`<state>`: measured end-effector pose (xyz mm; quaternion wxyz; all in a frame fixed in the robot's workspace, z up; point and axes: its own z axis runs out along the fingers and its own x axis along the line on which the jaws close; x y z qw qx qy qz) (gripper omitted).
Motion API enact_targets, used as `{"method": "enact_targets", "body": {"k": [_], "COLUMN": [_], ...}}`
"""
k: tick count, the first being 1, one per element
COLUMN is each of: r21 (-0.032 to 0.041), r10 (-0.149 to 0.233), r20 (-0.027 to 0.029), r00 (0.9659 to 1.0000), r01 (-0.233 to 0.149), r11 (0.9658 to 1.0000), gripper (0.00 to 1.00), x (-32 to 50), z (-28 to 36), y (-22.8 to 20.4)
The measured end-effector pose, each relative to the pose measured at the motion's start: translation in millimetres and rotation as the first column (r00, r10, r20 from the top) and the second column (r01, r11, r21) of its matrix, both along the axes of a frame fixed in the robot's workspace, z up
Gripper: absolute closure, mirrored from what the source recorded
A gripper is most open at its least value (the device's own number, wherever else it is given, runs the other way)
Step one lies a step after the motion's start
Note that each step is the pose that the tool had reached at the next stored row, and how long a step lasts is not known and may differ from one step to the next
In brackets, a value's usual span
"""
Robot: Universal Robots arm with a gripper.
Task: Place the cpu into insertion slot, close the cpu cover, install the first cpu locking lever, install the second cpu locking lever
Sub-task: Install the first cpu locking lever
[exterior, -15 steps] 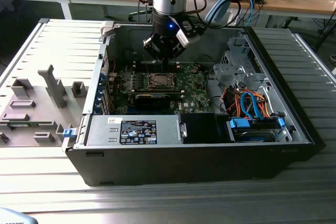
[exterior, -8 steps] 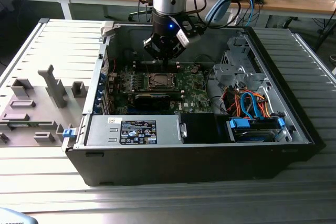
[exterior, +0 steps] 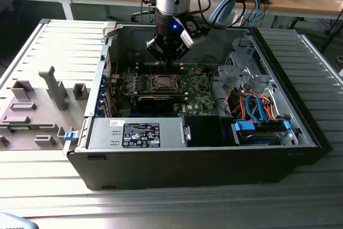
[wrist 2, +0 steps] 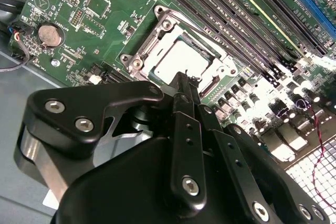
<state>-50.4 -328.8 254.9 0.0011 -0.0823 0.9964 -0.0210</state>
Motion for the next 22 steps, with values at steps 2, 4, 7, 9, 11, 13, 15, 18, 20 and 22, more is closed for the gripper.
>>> {"method": "enact_targets", "body": {"k": [2, 4, 7, 9, 11, 13, 15, 18, 20, 22], "r21": [0.0000, 0.0000, 0.0000, 0.0001, 0.0000, 0.0000, 0.0000, 0.0000, 0.0000, 0.0001], "r10": [0.002, 0.004, 0.007, 0.010, 0.012, 0.014, 0.017, 0.020, 0.022, 0.025], "r20": [0.0000, 0.0000, 0.0000, 0.0000, 0.0000, 0.0000, 0.0000, 0.0000, 0.0000, 0.0000], "r00": [1.0000, 1.0000, 1.0000, 1.0000, 0.9999, 0.9999, 0.9999, 0.9998, 0.9998, 0.9997], "r01": [-0.002, -0.004, -0.007, -0.010, -0.012, -0.014, -0.017, -0.020, -0.022, -0.025], "r11": [1.0000, 1.0000, 1.0000, 1.0000, 0.9999, 0.9999, 0.9999, 0.9998, 0.9998, 0.9997], "gripper": [0.89, 0.89, 0.89, 0.89, 0.89, 0.89, 0.89, 0.89, 0.89, 0.89], "x": [0.0, 0.0, 0.0, 0.0, 0.0, 0.0, 0.0, 0.0, 0.0, 0.0], "z": [0.0, 0.0, 0.0, 0.0, 0.0, 0.0, 0.0, 0.0, 0.0, 0.0], "y": [0.0, 0.0, 0.0, 0.0, 0.0, 0.0, 0.0, 0.0, 0.0, 0.0]}}
